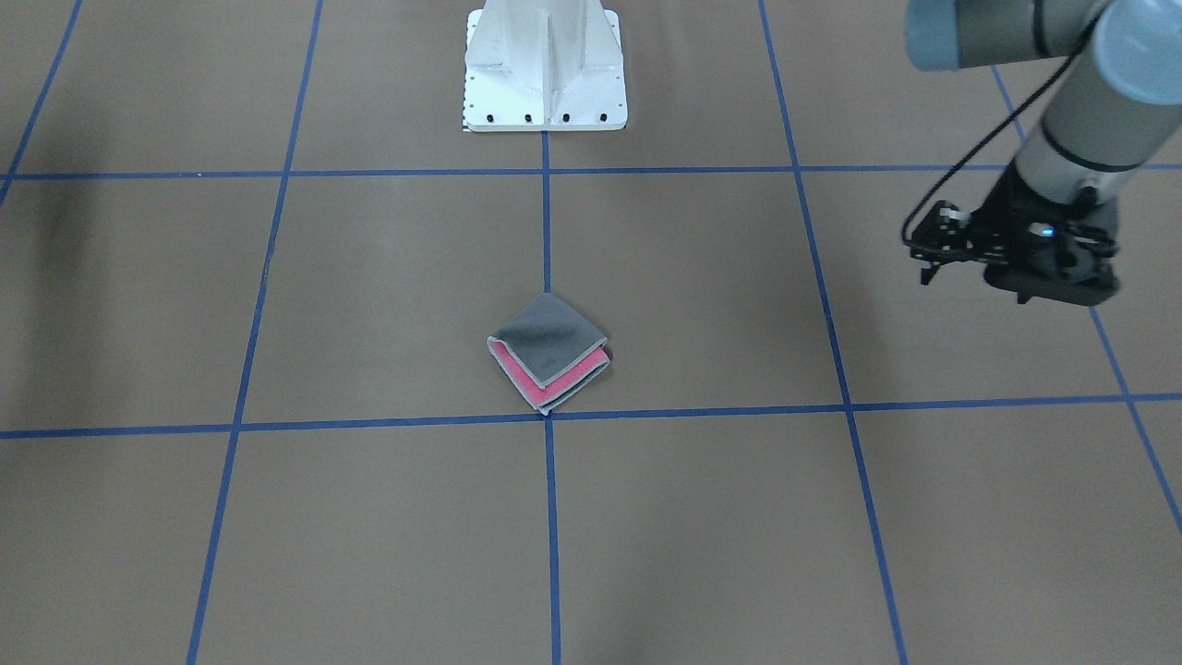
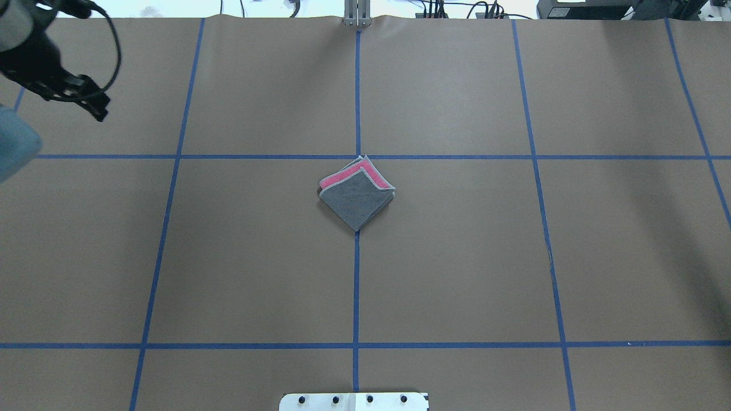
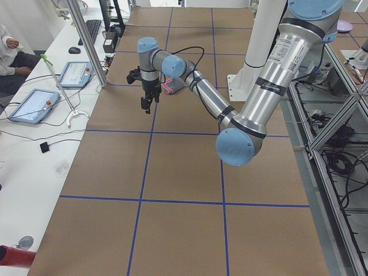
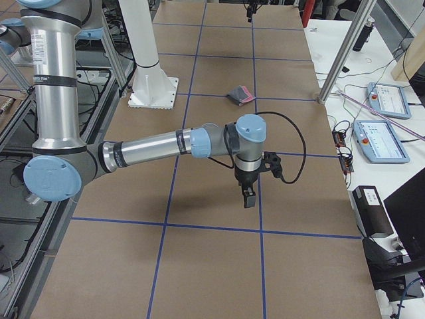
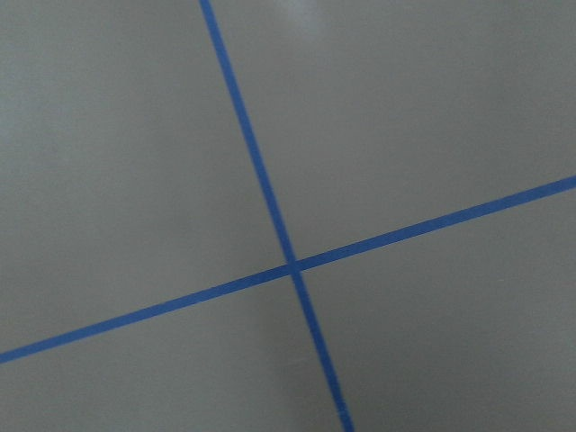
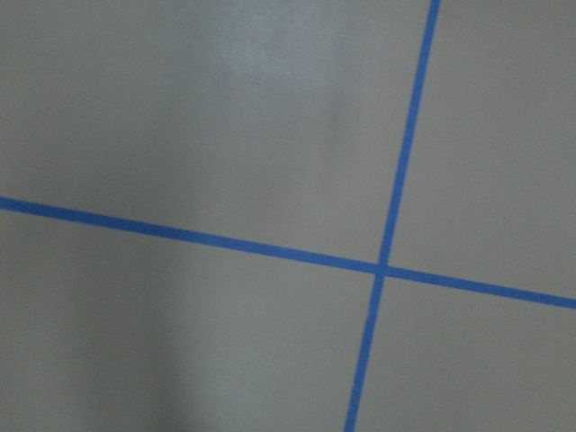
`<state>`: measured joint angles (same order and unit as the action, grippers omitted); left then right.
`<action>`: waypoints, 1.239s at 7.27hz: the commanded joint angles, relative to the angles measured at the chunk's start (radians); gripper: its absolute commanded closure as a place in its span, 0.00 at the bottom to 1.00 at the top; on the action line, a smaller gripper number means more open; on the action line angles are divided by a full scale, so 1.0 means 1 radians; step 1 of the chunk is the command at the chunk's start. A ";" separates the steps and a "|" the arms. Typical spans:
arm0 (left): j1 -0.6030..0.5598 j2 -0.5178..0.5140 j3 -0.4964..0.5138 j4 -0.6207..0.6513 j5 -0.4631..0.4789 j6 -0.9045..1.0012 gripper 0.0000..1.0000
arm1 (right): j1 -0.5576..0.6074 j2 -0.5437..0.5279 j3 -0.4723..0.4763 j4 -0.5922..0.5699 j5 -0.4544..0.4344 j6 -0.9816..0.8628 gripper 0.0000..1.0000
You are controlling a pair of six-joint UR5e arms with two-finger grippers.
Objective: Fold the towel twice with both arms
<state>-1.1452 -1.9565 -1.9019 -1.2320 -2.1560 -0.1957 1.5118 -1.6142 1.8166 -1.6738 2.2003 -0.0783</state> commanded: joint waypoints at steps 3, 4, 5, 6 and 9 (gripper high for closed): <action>-0.298 0.288 0.012 -0.035 -0.071 0.351 0.00 | 0.105 -0.154 -0.002 0.058 0.018 -0.059 0.00; -0.344 0.345 0.039 -0.046 -0.068 0.345 0.00 | 0.107 -0.154 0.001 0.059 0.016 -0.048 0.00; -0.356 0.366 0.091 -0.076 -0.074 0.352 0.00 | 0.105 -0.147 0.001 0.059 0.016 0.003 0.00; -0.379 0.405 0.099 -0.149 -0.079 0.349 0.00 | 0.104 -0.145 0.004 0.068 0.016 0.061 0.00; -0.406 0.511 0.098 -0.230 -0.197 0.348 0.00 | 0.097 -0.144 -0.014 0.095 0.021 0.066 0.00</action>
<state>-1.5435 -1.4829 -1.8049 -1.4300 -2.3281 0.1524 1.6109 -1.7587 1.8080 -1.5834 2.2203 -0.0154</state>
